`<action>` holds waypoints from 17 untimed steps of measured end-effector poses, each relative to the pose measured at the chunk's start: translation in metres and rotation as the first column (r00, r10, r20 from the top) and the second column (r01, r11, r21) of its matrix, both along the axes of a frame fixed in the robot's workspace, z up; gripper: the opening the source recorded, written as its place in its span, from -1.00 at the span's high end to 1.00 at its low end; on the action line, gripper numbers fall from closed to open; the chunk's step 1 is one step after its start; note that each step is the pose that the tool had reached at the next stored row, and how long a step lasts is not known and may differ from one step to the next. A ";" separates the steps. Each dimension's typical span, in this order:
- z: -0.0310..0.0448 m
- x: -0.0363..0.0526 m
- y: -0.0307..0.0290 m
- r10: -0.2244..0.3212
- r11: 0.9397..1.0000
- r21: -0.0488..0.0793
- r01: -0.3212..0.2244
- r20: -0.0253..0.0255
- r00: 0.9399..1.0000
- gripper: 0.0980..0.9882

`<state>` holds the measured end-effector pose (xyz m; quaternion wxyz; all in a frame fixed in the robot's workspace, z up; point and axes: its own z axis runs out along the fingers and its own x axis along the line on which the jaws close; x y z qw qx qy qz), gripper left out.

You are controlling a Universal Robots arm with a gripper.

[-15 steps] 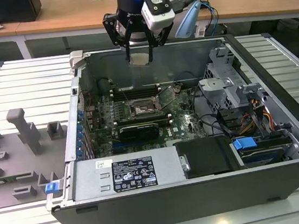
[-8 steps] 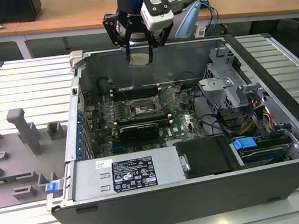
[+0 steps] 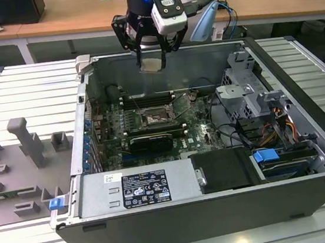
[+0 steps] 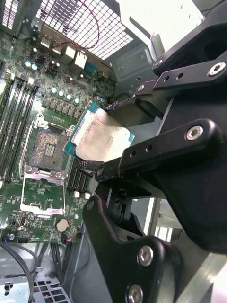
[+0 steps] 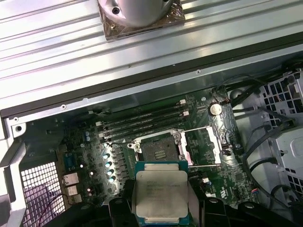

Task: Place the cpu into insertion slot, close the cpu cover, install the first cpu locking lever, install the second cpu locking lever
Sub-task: 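Place the cpu into insertion slot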

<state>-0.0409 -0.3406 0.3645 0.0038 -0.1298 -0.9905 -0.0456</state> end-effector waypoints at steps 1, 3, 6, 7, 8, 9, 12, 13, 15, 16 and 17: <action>-0.0002 -0.0002 0.0000 -0.004 1.000 0.000 0.004 0.000 1.000 0.03; -0.0004 -0.0004 0.0000 -0.009 1.000 0.000 0.009 0.000 1.000 0.03; -0.0007 -0.0008 0.0000 -0.018 1.000 0.000 0.018 0.000 1.000 0.03; -0.0008 -0.0009 0.0000 -0.022 1.000 0.000 0.022 0.000 1.000 0.03; -0.0009 -0.0010 0.0000 -0.025 1.000 0.000 0.025 0.000 1.000 0.03; -0.0009 -0.0011 0.0000 -0.028 1.000 0.000 0.028 0.000 1.000 0.03; -0.0010 -0.0013 0.0000 -0.033 0.999 0.000 0.033 0.000 0.999 0.03; -0.0010 -0.0013 0.0000 -0.035 0.999 0.000 0.035 0.000 0.999 0.03; -0.0011 -0.0016 0.0000 -0.040 0.999 0.000 0.040 0.000 0.999 0.03; -0.0011 -0.0017 0.0000 -0.044 0.999 0.000 0.044 0.000 0.999 0.03; -0.0013 -0.0018 0.0000 -0.050 0.999 0.000 0.050 0.000 0.999 0.03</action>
